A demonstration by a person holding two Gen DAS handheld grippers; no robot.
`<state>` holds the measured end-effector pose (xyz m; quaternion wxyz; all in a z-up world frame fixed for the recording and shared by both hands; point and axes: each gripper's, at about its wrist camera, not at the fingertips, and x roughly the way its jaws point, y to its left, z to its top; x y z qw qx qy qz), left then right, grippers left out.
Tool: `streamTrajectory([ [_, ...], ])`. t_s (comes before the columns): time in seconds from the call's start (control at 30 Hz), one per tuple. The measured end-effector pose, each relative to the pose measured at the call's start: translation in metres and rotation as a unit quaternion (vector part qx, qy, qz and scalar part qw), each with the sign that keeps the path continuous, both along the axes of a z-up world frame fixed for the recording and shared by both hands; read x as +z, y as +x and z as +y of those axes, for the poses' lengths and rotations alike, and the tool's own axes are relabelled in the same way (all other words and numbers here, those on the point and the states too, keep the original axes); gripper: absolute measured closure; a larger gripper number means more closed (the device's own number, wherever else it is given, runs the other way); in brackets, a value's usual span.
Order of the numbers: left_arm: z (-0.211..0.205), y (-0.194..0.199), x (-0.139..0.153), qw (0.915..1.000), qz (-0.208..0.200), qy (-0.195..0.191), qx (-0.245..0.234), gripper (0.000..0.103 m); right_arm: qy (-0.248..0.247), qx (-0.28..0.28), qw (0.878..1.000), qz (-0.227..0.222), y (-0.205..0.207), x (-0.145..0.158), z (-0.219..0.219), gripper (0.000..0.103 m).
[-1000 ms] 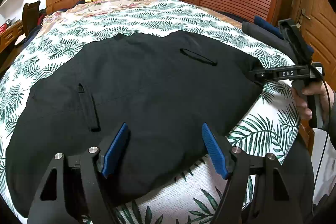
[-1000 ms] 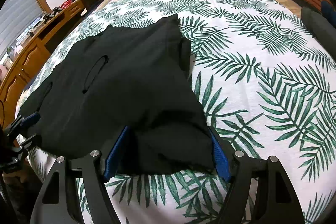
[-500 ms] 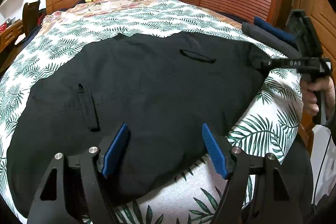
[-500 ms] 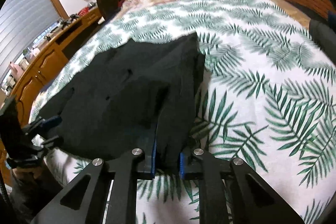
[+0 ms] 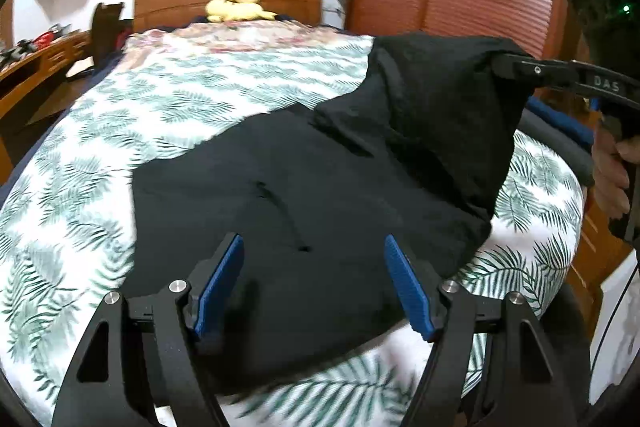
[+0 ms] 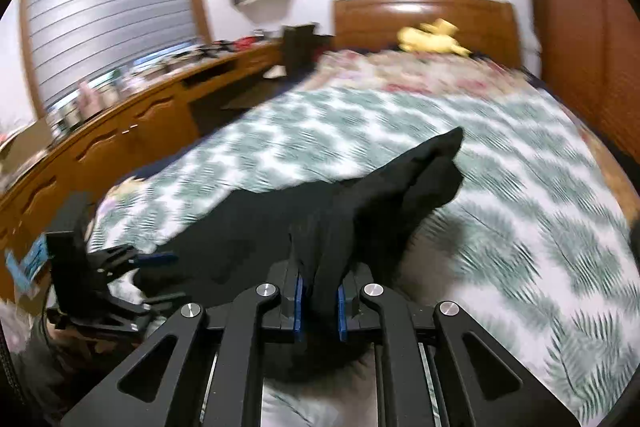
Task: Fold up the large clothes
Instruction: 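Grasp the folded coat edge with the right gripper and lift it, then fold the lifted coat edge over the coat body with the right gripper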
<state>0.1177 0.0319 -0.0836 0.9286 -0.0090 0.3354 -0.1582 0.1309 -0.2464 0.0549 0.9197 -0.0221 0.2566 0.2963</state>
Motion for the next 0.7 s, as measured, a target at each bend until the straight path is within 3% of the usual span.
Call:
streamTrajectory([
  [0.2,0.039,-0.006,0.004,0.9992,-0.008,-0.013,0.037,0.029,-0.016,0.061,0.998,0.018,0.012,-0.022,0.075,0.091],
  [0.33,0.052,-0.007,0.001,0.9985,-0.008,-0.008,0.053,0.029,-0.048,0.081,0.994,0.047,0.021,-0.054,0.107,0.091],
  [0.47,0.056,-0.005,0.0,0.9981,-0.009,-0.011,0.059,0.029,-0.066,0.085,0.992,0.059,0.032,-0.065,0.122,0.088],
  [0.63,0.06,-0.003,0.001,0.9981,-0.011,-0.012,0.06,0.029,-0.071,0.075,0.993,0.051,0.024,-0.044,0.126,0.072],
  [0.7,0.06,-0.003,0.001,0.9981,-0.012,-0.011,0.059,0.029,-0.065,0.077,0.994,0.046,0.016,-0.032,0.12,0.057],
])
